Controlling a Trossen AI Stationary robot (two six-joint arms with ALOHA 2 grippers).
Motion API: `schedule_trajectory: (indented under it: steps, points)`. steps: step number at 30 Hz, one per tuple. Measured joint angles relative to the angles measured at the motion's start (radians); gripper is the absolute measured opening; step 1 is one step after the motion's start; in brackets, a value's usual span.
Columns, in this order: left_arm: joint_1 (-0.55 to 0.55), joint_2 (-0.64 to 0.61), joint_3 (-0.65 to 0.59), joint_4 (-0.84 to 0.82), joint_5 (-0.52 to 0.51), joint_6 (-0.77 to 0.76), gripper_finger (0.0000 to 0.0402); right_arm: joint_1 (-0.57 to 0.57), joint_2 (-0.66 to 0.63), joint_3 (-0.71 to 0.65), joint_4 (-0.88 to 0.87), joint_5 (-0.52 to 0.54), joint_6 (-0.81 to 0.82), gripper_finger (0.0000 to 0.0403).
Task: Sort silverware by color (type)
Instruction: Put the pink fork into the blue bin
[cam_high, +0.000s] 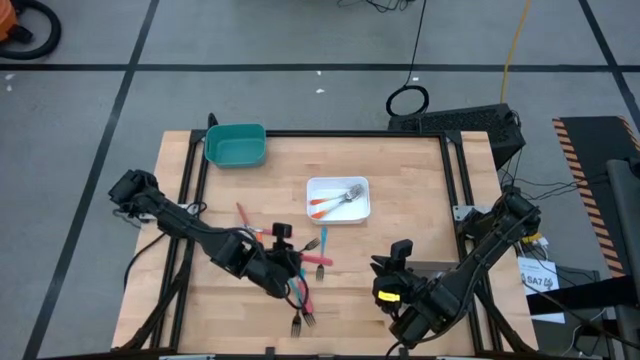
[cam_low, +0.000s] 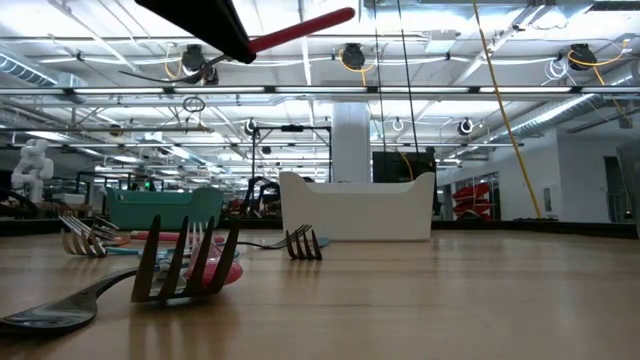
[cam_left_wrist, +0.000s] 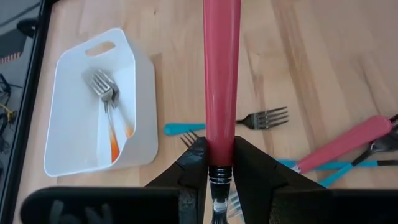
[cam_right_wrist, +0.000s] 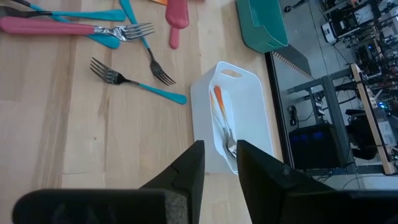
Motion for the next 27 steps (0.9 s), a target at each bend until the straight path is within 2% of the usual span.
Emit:
schedule_trajectory:
  steps: [14, 27]
  points:
    - [0.0, 0.001, 0.0, 0.045, 0.0, 0.023, 0.0069, 0.0, 0.0, 0.0, 0.0, -0.001, 0.0, 0.0089]
    - [0.029, 0.095, 0.0, 0.117, 0.011, 0.107, 0.0069, 0.0, 0.0, 0.0, 0.004, -0.001, -0.015, 0.0089]
